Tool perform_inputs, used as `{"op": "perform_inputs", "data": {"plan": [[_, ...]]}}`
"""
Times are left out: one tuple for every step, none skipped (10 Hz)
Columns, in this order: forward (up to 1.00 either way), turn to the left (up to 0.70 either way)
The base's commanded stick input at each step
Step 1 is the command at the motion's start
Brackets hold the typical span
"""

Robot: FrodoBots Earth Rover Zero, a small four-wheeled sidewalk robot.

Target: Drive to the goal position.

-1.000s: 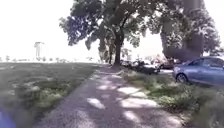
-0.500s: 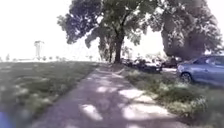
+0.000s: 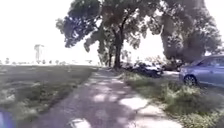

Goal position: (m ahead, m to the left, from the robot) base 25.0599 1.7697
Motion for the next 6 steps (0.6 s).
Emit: {"op": "perform_inputs", "data": {"plan": [[0.7,0.0],[0.7,0.13],[0.7,0.3],[0.7,0.34],[0.7,0.35],[0.7,0.35]]}}
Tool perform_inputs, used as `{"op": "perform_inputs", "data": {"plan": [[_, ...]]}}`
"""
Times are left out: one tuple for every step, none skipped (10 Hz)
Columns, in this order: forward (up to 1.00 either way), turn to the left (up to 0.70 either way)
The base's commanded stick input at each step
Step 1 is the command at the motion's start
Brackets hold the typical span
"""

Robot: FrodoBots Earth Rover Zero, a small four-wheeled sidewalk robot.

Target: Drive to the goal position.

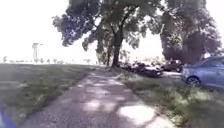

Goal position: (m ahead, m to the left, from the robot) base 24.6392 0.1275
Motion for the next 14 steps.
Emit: {"op": "perform_inputs", "data": {"plan": [[0.7,0.34],[0.7,0.18],[0.7,0.02],[0.7,0.0],[0.7,0.0],[0.7,0.0],[0.7,0.0],[0.7,0.0],[0.7,0.0],[0.7,0.0],[0.7,0.0],[0.7,0.0],[0.7,0.0],[0.7,0.0]]}}
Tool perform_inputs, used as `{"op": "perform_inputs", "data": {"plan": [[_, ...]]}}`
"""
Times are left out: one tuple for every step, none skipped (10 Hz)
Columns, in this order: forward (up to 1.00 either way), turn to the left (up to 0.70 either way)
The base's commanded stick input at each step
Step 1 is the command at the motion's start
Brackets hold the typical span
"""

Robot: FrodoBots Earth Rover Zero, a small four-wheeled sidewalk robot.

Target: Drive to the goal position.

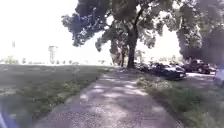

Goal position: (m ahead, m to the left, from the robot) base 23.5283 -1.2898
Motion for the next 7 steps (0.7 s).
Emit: {"op": "perform_inputs", "data": {"plan": [[0.7,0.0],[0.7,0.0],[0.7,0.0],[0.7,0.0],[0.7,0.0],[0.7,0.0],[0.7,0.0]]}}
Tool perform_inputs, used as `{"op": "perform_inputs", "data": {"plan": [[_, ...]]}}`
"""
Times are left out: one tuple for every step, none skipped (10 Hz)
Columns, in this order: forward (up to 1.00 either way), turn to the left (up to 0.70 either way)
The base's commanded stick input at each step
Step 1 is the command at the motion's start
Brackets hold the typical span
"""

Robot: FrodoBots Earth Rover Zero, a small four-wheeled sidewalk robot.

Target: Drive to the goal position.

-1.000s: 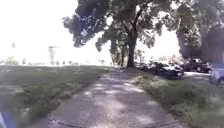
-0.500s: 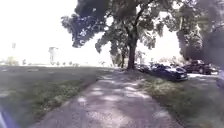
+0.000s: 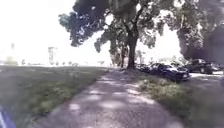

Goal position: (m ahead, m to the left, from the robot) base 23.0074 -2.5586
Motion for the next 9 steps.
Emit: {"op": "perform_inputs", "data": {"plan": [[0.7,0.0],[0.7,0.0],[0.7,0.0],[0.7,0.0],[0.7,0.0],[0.7,0.0],[0.7,0.0],[0.7,0.0],[0.7,0.0]]}}
